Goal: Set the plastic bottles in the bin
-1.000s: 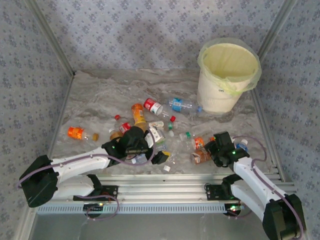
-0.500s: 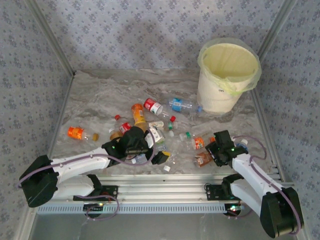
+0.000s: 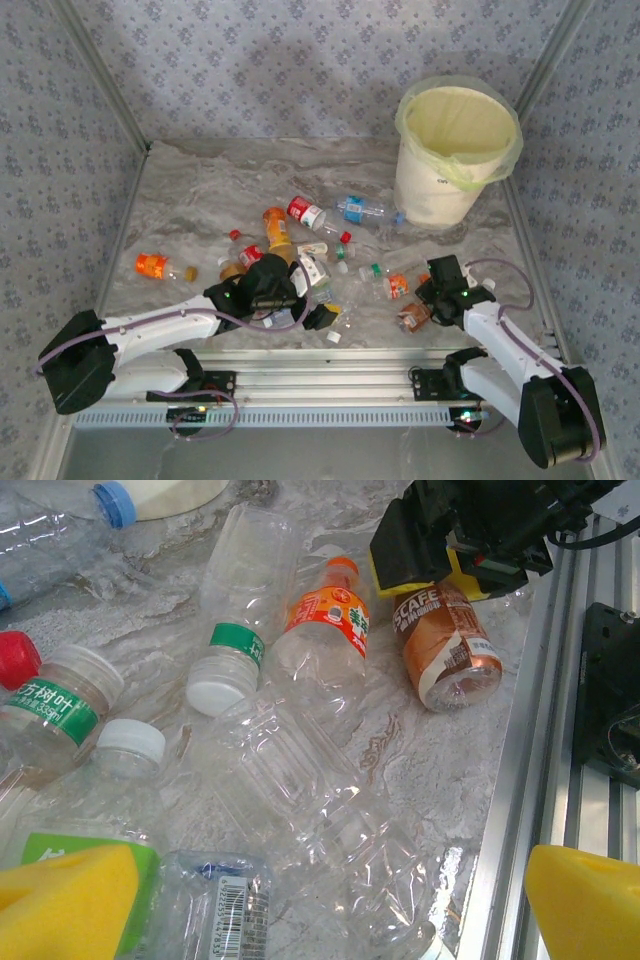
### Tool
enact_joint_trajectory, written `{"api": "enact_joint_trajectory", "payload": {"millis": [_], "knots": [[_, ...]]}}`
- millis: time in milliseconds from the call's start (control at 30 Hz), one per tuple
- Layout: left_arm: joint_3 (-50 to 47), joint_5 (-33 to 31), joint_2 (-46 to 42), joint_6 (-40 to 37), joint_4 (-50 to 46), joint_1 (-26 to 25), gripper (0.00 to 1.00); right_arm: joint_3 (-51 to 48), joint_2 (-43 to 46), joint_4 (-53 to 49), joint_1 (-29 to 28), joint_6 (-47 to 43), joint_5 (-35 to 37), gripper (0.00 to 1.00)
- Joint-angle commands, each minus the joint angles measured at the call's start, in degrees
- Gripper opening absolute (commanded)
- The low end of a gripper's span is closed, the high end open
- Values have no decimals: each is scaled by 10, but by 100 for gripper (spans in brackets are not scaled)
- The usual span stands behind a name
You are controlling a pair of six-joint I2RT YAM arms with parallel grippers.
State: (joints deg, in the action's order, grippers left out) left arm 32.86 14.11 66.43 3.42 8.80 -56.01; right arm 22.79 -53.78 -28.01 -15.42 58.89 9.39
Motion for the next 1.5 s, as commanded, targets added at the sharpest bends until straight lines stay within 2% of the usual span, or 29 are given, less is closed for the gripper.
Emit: {"api": "enact_joint_trajectory", "payload": {"millis": [0,367,567,667,800,900,1100,1233,1467], "knots": [[16,4,-9,-11,0,-4,99,26,20,-11,-8,-42,60,54],[6,17,-20,6,27,-4,99,129,51,-90,-46,-141,152,52],[49,8,-44,55,11,-13,99,207,61,-92,-86,-217,216,51],[92,-37,-51,65,-42,-23,99,249,62,-82,-103,-264,236,50],[191,-62,-42,62,-144,-23,99,296,64,-67,-124,-316,249,50],[253,-86,-35,63,-179,-24,99,333,54,-37,-129,-361,242,50],[392,-134,13,1,-277,-22,99,449,-18,-16,-116,-439,221,50],[454,-115,57,-20,-318,-1,99,513,-60,20,-87,-461,179,50],[481,11,93,-32,-300,85,99,628,-152,51,-22,-497,129,50]]}}
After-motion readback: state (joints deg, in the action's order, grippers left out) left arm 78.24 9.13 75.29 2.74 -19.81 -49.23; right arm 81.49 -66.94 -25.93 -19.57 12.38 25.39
